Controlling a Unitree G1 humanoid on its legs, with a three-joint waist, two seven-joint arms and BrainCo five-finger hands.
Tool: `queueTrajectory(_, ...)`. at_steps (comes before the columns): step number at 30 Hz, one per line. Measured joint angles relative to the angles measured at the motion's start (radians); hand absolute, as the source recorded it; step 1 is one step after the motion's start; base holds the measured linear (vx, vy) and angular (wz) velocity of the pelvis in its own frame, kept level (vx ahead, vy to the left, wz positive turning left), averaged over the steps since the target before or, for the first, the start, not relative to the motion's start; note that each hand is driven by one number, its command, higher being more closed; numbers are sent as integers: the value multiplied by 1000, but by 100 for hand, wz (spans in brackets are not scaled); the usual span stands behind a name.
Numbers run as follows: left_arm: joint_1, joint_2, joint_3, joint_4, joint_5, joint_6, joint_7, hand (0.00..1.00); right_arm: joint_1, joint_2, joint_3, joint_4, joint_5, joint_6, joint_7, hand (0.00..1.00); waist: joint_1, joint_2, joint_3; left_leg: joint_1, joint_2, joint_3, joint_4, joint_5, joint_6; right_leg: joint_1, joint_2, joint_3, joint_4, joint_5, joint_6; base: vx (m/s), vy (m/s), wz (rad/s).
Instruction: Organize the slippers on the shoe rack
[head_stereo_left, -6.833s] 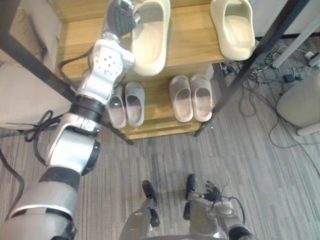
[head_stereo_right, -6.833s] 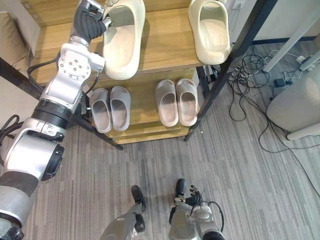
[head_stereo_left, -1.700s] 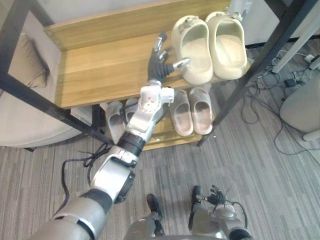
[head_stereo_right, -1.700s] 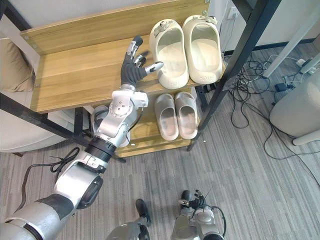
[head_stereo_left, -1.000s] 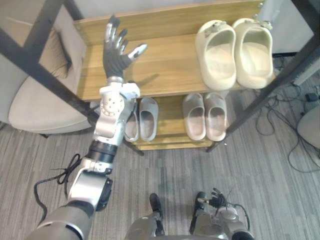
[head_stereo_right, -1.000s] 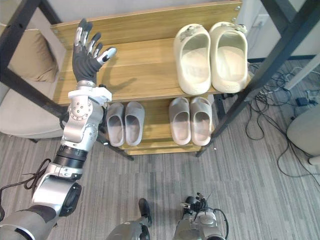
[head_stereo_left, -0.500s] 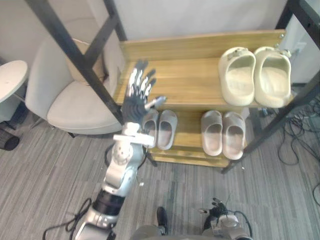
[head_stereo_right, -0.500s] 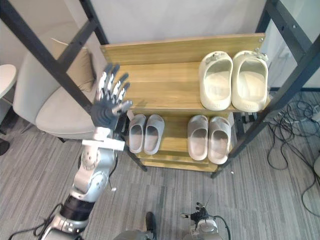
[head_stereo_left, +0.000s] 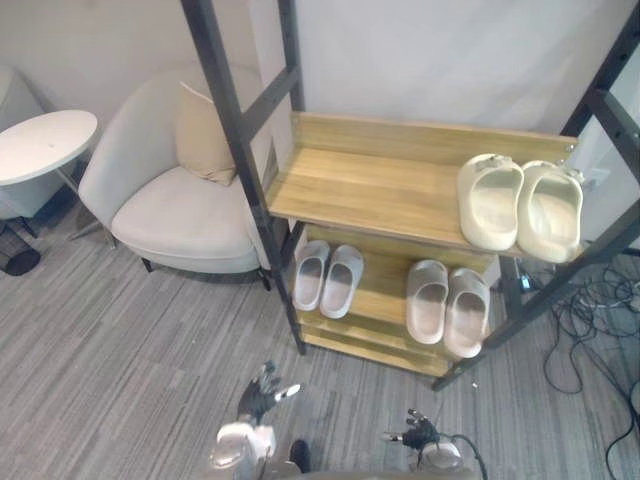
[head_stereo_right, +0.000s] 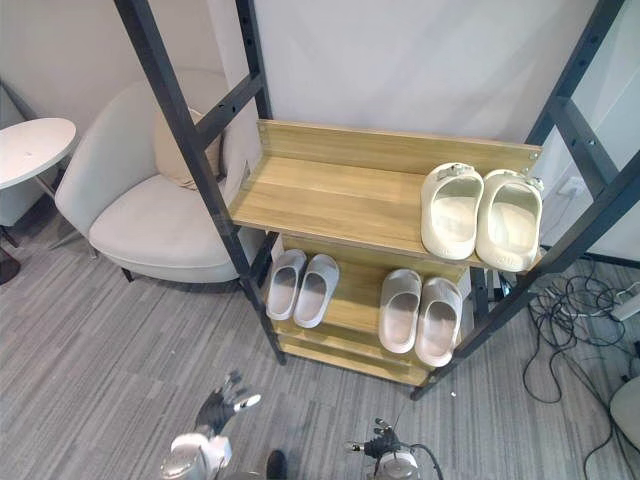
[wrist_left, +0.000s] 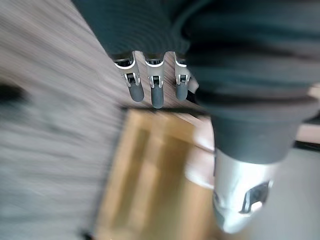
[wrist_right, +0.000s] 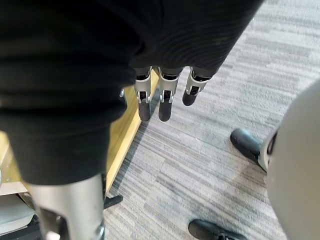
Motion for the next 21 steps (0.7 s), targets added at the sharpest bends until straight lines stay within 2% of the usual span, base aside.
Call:
queueTrajectory(4, -14, -14, 42, 75, 65, 11, 48, 0, 6, 7, -1, 2, -18, -5, -4, 0, 1, -8, 3, 17, -2, 2, 0, 0, 0, 16, -2, 3, 0, 1, 2, 12, 0, -1)
queueTrajectory(11, -35, -45, 102, 132, 96, 10, 96, 0, 1, 19, 0, 1, -43, -14, -4, 0, 1, -8, 4, 50, -3, 33, 0, -14, -1, 28, -5, 37, 22, -12, 7, 13, 4, -14)
queueTrajectory(13, -35, -51, 110, 134, 100, 10, 108, 0, 1, 19, 0, 1, -65, -13, -4, 0, 1, -8, 7, 64, -4, 30, 2, -25, 0, 23, -21, 34, 73, -43, 11, 5, 14, 4)
queueTrajectory(17, -41, -47, 116, 139, 100, 9, 109, 0, -3, 19, 0, 1, -79, -13, -2, 0, 3, -29, 12, 66, -45, -7, 20, -46, 15, -69, -134, 44, 364, -182, 31, 17, 38, 17)
queueTrajectory(18, -51, -46, 117, 143, 100, 9, 111, 0, -9, 16, 1, 0, -79, -13, 0, 0, 4, -29, 27, 60, -55, -24, 49, -56, 27, -86, -158, 86, 437, -194, 21, 9, 6, 45)
queueTrajectory(19, -56, -44, 115, 144, 100, 9, 112, 0, -16, 13, 1, -1, -79, -13, 1, 0, 3, -28, 39, 55, -62, -40, 78, -70, 30, -100, -160, 155, 488, -197, -2, -8, 54, 71)
queueTrajectory(20, -60, -35, 105, 141, 100, 10, 113, 0, -15, 8, 5, -3, -78, -13, 2, 0, 3, -28, 43, 30, -75, -81, 124, -85, 35, -121, -149, 268, 540, -205, -32, -13, 49, 102)
queueTrajectory(21, -64, -22, 93, 139, 100, 10, 115, 0, -14, 12, 14, -2, -78, -13, 1, 0, 1, -37, 43, 1, -79, -123, 158, -90, 37, -132, -127, 365, 538, -235, -39, -6, 7, 128)
